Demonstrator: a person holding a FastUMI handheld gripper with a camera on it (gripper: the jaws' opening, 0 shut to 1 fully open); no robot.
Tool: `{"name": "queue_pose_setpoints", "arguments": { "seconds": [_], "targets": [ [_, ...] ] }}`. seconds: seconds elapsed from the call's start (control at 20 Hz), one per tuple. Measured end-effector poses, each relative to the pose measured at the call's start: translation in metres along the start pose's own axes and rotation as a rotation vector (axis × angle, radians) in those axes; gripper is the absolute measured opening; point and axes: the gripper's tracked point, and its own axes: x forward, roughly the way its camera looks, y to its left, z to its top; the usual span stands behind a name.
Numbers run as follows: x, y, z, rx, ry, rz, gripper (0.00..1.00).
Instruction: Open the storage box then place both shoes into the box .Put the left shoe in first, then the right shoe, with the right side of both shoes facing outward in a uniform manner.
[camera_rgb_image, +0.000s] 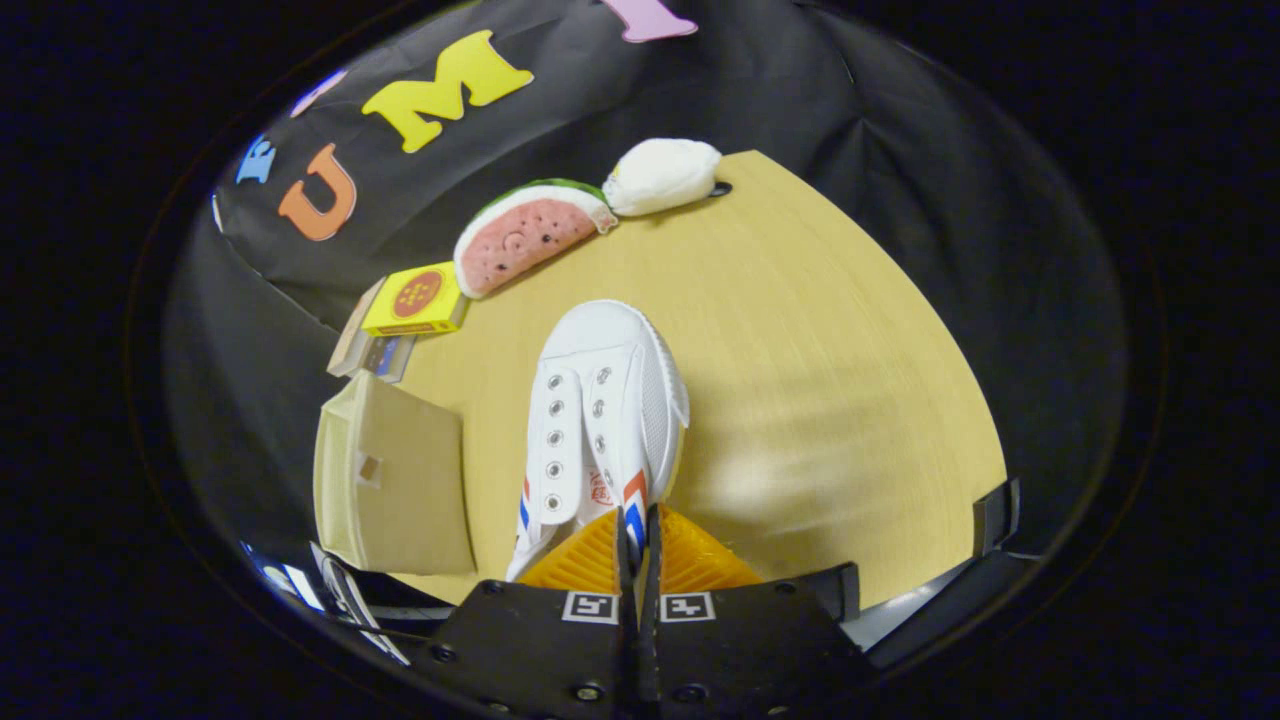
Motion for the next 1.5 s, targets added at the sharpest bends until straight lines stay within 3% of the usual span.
{"name": "queue_pose_setpoints", "arguments": {
  "seconds": [0.4, 0.75, 1.15, 1.5],
  "targets": [
    [-0.030, 0.174, 0.001, -0.115, -0.044, 0.085, 0.00],
    [0.006, 0.289, -0.026, -0.145, -0.043, 0.093, 0.00],
    [0.067, 0.301, -0.066, -0.214, -0.021, -0.038, 0.00],
    [0.083, 0.293, -0.077, -0.263, -0.033, -0.094, 0.00]
  ]
}}
